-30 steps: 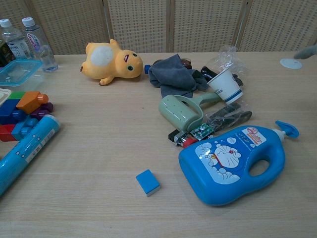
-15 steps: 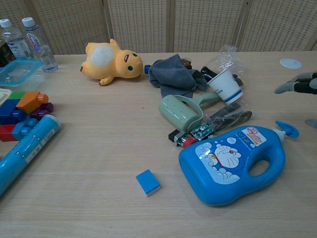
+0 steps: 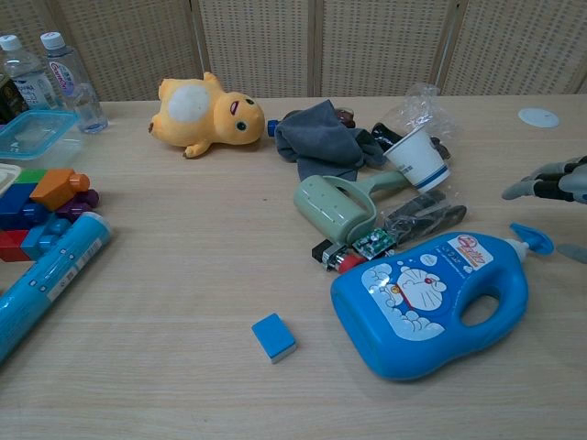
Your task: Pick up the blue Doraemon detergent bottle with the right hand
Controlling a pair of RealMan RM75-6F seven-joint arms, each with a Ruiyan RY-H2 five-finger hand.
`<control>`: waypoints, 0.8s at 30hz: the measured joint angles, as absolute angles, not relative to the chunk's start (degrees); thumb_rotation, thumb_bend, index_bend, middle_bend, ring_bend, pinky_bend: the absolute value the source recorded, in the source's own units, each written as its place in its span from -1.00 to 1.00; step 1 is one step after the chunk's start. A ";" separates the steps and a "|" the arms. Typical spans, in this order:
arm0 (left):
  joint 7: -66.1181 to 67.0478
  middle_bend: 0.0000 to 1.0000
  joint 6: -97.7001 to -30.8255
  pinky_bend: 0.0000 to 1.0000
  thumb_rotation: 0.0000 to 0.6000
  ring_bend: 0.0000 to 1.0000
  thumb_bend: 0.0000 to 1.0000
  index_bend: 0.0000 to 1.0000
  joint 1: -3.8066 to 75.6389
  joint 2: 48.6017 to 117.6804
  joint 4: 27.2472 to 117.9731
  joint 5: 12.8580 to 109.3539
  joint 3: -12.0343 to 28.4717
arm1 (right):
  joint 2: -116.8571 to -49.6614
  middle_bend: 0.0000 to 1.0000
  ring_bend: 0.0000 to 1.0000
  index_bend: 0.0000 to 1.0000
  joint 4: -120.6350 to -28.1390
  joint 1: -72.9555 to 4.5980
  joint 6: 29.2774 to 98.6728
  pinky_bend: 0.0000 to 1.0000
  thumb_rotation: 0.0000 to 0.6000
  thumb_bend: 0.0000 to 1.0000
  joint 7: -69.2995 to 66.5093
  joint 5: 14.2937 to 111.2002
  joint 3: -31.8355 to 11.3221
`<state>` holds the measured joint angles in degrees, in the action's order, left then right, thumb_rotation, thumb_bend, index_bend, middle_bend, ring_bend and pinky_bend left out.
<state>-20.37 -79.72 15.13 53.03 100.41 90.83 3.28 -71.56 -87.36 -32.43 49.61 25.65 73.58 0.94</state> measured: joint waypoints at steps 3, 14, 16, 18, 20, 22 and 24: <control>-20.60 -1.00 -79.86 -1.00 0.88 -1.00 -0.40 -1.00 15.03 53.00 100.43 90.88 3.21 | -72.61 -0.82 -1.00 -0.86 -85.98 -32.61 48.93 -1.00 0.48 -0.05 25.07 73.60 1.15; -21.60 -1.00 -80.75 -1.00 0.88 -1.00 -0.40 -1.00 14.27 52.57 100.49 91.03 2.88 | -76.29 -0.81 -1.00 -0.84 -80.79 -33.30 46.66 -1.00 0.54 -0.05 23.06 74.47 2.09; -21.70 -1.00 -80.87 -1.00 0.88 -1.00 -0.40 -1.00 14.17 52.52 100.52 91.04 2.85 | -76.72 -0.80 -1.00 -0.83 -80.04 -33.44 46.31 -1.00 0.56 -0.05 22.70 74.62 2.18; -21.75 -1.00 -81.00 -1.00 0.89 -1.00 -0.40 -1.00 14.10 52.47 100.57 91.11 2.83 | -77.09 -0.79 -1.00 -0.80 -79.35 -33.56 46.07 -1.00 0.62 -0.04 22.20 74.78 2.23; -21.86 -1.00 -81.13 -1.00 0.89 -1.00 -0.40 -1.00 14.03 52.38 100.65 91.19 2.83 | -77.29 -0.74 -1.00 -0.71 -78.97 -33.61 45.98 -1.00 0.71 -0.04 21.67 74.93 2.24; -22.00 -1.00 -81.22 -1.00 0.89 -1.00 -0.40 -1.00 14.01 52.30 100.75 91.23 2.86 | -77.40 -0.68 -1.00 -0.60 -78.77 -33.63 45.96 -1.00 0.79 -0.04 21.26 75.18 2.29; -22.11 -1.00 -81.26 -1.00 0.88 -1.00 -0.40 -1.00 14.01 52.28 100.79 91.25 2.90 | -77.52 -0.64 -1.00 -0.56 -78.63 -33.62 45.87 -1.00 0.89 -0.04 20.79 75.44 2.44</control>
